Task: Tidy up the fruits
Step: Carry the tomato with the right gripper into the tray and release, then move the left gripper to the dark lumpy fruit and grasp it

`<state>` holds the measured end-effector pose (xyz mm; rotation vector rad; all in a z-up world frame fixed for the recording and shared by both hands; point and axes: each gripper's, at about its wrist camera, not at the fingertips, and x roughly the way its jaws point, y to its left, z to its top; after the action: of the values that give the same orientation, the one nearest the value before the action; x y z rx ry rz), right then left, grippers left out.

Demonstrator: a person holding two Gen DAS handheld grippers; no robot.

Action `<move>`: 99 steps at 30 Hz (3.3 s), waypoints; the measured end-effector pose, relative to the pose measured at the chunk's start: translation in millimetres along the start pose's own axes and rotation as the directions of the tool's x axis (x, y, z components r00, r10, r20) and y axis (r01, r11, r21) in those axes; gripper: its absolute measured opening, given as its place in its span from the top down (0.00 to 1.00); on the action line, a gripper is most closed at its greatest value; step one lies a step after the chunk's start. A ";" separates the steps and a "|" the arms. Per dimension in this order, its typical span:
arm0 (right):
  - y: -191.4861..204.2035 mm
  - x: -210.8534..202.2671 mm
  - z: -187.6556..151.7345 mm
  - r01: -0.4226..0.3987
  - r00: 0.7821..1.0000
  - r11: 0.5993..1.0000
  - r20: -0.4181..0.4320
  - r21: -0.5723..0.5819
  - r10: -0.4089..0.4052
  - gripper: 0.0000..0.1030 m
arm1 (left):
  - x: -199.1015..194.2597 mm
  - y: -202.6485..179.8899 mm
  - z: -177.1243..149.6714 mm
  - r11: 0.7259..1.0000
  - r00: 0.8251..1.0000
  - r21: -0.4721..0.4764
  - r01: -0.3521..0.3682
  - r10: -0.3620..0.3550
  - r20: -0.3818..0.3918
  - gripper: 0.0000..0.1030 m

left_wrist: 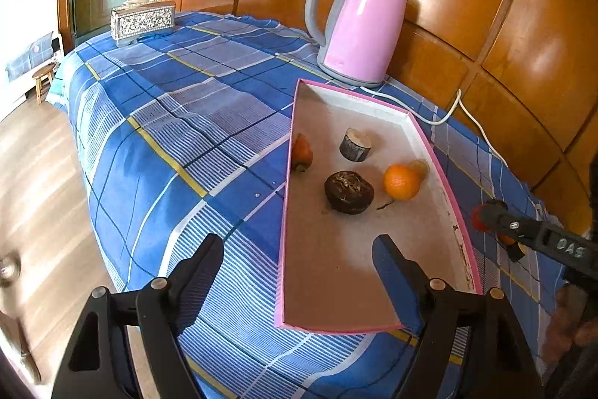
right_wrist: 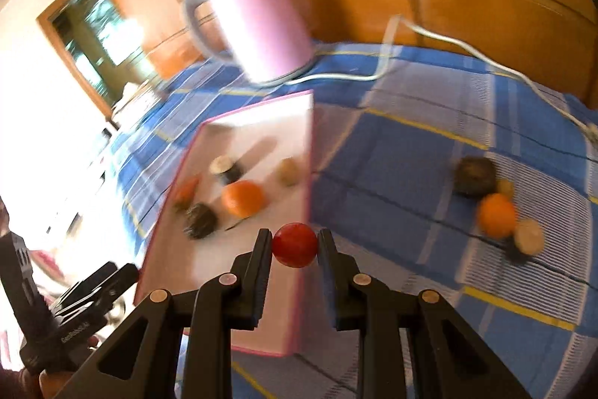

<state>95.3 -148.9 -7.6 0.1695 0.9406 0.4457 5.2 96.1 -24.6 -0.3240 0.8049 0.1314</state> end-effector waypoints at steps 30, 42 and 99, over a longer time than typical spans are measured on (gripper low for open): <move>11.1 2.3 -13.9 0.142 0.989 0.990 0.040 -0.018 -0.142 0.65 | -2.8 -5.2 -0.7 0.999 1.000 0.026 0.024 -0.024 0.011 0.18; -80.3 -44.8 -44.2 0.335 0.932 0.919 0.071 0.207 -0.356 0.64 | -2.8 -20.2 -2.4 0.997 0.999 0.073 0.041 -0.042 0.000 0.18; -233.9 -154.4 -149.3 0.625 0.649 0.496 -0.048 0.603 -0.759 0.55 | 64.5 -252.6 14.1 0.809 0.912 0.436 0.395 -0.290 -0.290 0.31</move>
<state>-34.9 -434.1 -57.7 0.3583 0.8077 -0.6506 119.3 -137.7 -3.1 0.0032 0.9453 -0.4571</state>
